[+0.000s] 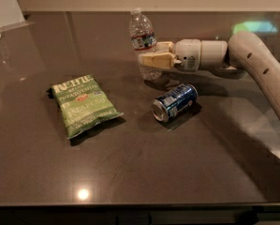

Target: Place water bottle upright

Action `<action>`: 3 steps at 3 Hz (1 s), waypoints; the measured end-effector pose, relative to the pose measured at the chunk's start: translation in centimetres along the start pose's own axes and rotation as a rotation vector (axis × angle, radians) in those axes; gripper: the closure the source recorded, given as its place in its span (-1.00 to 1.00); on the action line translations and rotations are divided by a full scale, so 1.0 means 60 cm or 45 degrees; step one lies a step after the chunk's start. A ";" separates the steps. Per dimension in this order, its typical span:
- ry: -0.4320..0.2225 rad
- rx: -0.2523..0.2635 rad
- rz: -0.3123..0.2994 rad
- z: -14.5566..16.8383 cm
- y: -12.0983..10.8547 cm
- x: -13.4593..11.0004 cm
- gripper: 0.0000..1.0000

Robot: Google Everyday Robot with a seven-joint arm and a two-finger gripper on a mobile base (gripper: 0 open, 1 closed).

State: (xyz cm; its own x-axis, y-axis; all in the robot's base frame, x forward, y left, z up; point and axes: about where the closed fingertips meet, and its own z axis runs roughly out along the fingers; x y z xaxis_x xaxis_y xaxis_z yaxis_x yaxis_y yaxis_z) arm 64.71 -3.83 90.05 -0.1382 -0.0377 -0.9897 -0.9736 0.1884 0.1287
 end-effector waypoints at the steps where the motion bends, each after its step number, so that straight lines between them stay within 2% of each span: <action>1: -0.024 -0.010 -0.020 0.005 0.003 -0.001 1.00; 2: -0.037 -0.007 -0.032 0.008 0.005 0.000 0.99; 3: -0.036 0.000 -0.046 0.011 0.006 0.006 0.53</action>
Offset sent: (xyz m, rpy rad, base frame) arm -0.0013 0.0001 0.0000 0.0327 -0.0372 -0.0105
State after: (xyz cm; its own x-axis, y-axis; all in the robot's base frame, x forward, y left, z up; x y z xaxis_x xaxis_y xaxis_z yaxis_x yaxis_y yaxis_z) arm 64.41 -3.14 89.72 -0.0976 -0.0170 -0.9951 -0.9779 0.1873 0.0927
